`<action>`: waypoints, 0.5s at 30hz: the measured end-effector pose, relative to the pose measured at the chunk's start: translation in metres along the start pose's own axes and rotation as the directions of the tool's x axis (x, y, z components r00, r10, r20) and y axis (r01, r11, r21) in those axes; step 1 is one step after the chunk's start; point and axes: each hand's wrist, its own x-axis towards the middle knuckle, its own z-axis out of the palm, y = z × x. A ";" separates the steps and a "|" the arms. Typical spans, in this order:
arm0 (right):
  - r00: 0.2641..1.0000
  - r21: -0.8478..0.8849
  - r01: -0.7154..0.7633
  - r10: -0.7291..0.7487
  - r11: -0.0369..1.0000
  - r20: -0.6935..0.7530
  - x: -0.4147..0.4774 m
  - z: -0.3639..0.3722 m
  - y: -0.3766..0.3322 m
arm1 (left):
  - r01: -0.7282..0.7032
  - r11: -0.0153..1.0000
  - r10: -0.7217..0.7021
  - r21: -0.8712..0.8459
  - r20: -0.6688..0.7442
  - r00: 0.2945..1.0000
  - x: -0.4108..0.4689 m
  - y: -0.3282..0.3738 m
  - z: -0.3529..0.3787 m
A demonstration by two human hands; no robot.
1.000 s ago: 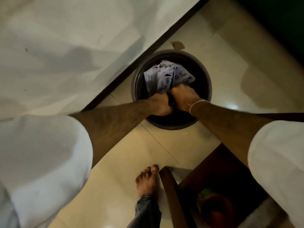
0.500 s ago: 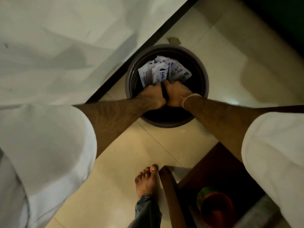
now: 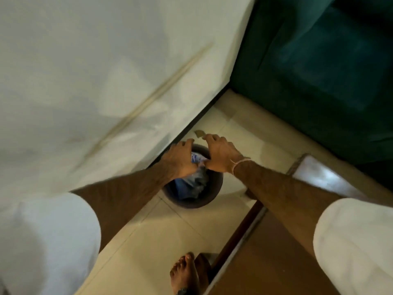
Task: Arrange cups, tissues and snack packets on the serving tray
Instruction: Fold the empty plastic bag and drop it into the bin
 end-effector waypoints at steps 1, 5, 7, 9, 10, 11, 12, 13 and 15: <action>0.999 0.002 -0.004 0.004 1.000 -0.032 -0.012 -0.022 -0.002 | -0.006 1.000 0.006 0.023 -0.001 1.000 -0.012 0.012 -0.016; 0.989 0.043 -0.029 0.035 0.999 -0.146 -0.061 -0.106 -0.006 | -0.048 0.994 0.052 0.097 -0.046 0.998 -0.044 0.056 -0.090; 0.977 0.055 -0.038 0.048 0.998 -0.207 -0.090 -0.151 -0.007 | -0.060 0.991 0.070 0.117 -0.086 0.994 -0.062 0.087 -0.126; 0.964 0.049 -0.042 0.053 0.998 -0.262 -0.122 -0.195 -0.009 | -0.072 0.989 0.089 0.131 -0.129 0.988 -0.082 0.119 -0.160; 0.957 0.049 -0.043 0.056 0.998 -0.285 -0.136 -0.215 -0.009 | -0.074 0.988 0.094 0.133 -0.146 0.985 -0.089 0.133 -0.173; 0.947 0.051 -0.046 0.060 0.998 -0.316 -0.154 -0.238 -0.008 | -0.079 0.987 0.101 0.139 -0.161 0.982 -0.098 0.151 -0.190; 0.937 0.054 -0.050 0.065 0.997 -0.342 -0.172 -0.260 -0.008 | -0.089 0.985 0.115 0.147 -0.179 0.977 -0.108 0.169 -0.206; 0.926 0.053 -0.057 0.073 0.997 -0.371 -0.191 -0.282 -0.007 | -0.101 0.982 0.132 0.157 -0.202 0.970 -0.119 0.187 -0.221; 0.903 0.037 -0.065 0.074 0.997 -0.423 -0.227 -0.323 -0.004 | -0.120 0.980 0.158 0.160 -0.248 0.956 -0.138 0.222 -0.250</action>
